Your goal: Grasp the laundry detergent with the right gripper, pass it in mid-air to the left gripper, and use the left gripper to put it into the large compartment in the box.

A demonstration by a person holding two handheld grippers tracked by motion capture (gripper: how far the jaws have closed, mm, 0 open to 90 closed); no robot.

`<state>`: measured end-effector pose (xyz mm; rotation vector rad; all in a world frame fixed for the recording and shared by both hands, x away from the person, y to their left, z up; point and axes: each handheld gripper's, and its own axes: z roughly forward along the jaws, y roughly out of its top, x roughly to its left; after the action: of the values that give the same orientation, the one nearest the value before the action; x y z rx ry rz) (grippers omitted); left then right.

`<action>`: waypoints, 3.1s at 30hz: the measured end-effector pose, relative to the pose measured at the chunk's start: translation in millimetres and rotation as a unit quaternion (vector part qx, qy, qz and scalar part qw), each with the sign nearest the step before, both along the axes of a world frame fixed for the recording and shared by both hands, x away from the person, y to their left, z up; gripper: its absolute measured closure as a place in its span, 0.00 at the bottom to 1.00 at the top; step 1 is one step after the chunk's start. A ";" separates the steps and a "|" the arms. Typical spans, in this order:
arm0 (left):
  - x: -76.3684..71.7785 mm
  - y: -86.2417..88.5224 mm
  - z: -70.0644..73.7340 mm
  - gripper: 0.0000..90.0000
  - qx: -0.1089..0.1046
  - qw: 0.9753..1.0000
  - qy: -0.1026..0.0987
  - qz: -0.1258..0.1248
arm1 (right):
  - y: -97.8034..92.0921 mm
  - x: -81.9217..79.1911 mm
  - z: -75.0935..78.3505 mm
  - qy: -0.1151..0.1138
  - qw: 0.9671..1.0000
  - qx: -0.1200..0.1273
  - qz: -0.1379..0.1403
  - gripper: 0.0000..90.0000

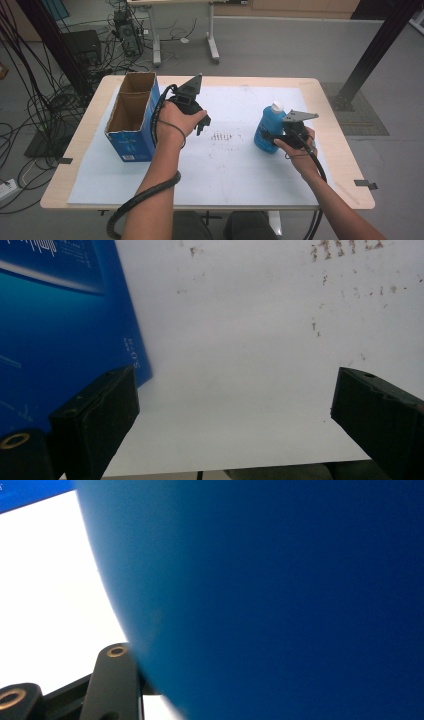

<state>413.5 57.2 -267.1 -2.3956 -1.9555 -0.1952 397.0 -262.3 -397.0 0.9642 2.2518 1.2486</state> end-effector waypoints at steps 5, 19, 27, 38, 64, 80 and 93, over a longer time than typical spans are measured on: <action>-0.4 0.9 -0.3 0.06 0.001 1.000 0.001 0.002 | -0.1 -0.1 0.0 0.000 1.000 0.000 0.000 0.46; 0.0 3.2 3.8 0.06 -0.001 1.000 -0.002 0.001 | -0.7 -0.2 0.9 0.004 1.000 0.002 -0.003 0.50; -1.0 5.6 5.3 0.06 -0.002 1.000 -0.004 0.001 | -0.9 0.1 1.1 0.005 1.000 0.002 -0.003 0.50; -1.1 9.2 12.2 0.06 -0.009 1.000 -0.011 -0.015 | -0.5 1.4 2.1 0.010 1.000 0.003 -0.005 0.49; 11.7 29.4 71.1 0.06 -0.015 0.984 -0.014 -0.174 | 32.2 1.7 69.6 0.062 0.996 -0.001 0.069 0.49; 16.3 20.5 120.5 0.06 -0.008 0.955 -0.038 -0.295 | 92.8 6.2 103.9 0.079 0.986 -0.007 0.144 0.49; 8.0 16.3 145.7 0.06 -0.016 0.917 -0.040 -0.397 | 158.3 9.1 103.6 0.076 0.971 -0.018 0.228 0.49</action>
<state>421.5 73.5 -121.5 -3.0915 -0.8845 -0.2802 406.1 -104.1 -293.3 0.5569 2.7102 1.3433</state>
